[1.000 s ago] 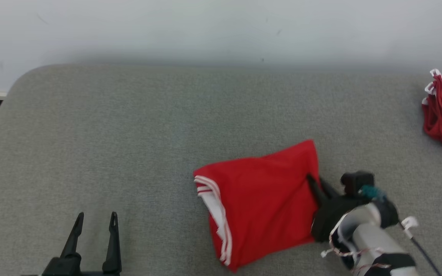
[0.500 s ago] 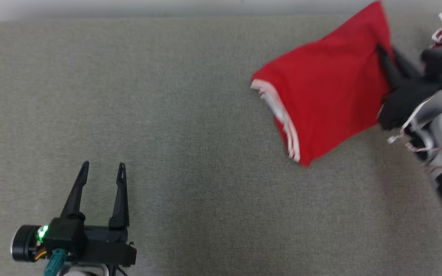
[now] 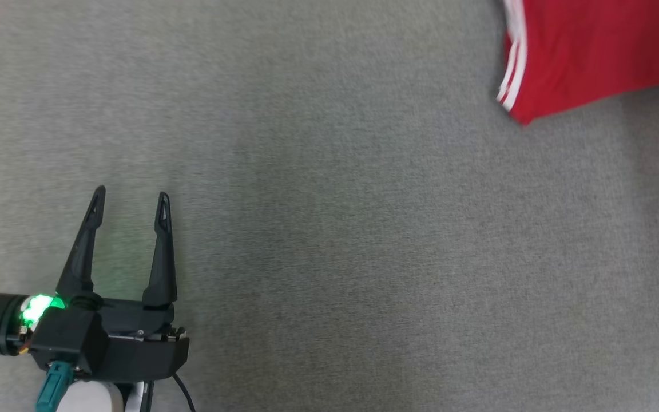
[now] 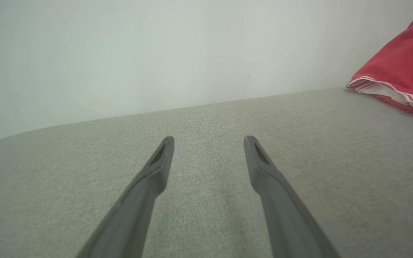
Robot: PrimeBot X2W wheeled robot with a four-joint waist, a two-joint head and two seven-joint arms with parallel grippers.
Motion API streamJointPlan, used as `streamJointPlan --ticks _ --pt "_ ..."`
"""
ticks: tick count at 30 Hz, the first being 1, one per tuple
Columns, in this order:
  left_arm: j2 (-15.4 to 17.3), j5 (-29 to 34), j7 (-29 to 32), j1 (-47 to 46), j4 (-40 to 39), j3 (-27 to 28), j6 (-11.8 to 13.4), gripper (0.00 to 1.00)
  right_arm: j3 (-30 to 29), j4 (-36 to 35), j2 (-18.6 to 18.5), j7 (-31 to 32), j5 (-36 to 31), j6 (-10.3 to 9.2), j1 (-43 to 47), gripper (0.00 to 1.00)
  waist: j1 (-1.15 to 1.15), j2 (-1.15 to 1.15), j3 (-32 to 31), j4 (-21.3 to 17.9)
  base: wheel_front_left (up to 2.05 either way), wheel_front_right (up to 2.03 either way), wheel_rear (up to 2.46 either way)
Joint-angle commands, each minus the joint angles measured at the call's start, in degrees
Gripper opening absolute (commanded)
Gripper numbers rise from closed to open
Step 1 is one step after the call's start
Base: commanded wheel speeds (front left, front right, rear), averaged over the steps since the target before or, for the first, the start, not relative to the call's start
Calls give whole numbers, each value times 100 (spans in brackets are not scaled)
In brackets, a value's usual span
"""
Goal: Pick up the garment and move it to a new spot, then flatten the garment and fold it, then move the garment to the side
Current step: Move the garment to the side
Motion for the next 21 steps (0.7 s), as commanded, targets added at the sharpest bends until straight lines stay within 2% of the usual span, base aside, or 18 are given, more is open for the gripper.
streamJointPlan --ticks 1,6,13,17,21 --pt "28 79 -17 -71 -58 6 24 100 -23 -64 -63 21 48 -17 -86 0 -1 -1 317 -288 0 0 0" --pt "60 119 -18 -122 -304 -57 36 100 -184 -279 -524 359 310 -17 -261 0 -1 -1 549 -368 0 0 0" --pt "111 131 -17 -278 -529 -173 20 100 -384 79 -1199 678 348 -17 -454 0 -1 -1 879 -290 0 0 0" --pt "145 152 -17 -336 -585 -198 31 100 -446 459 -1400 608 146 -17 -559 0 -1 -1 1012 -249 0 0 0" --pt "168 159 -16 -406 -607 -222 47 100 -509 821 -1421 558 -33 -17 -691 0 -1 -1 1112 -211 0 0 0"
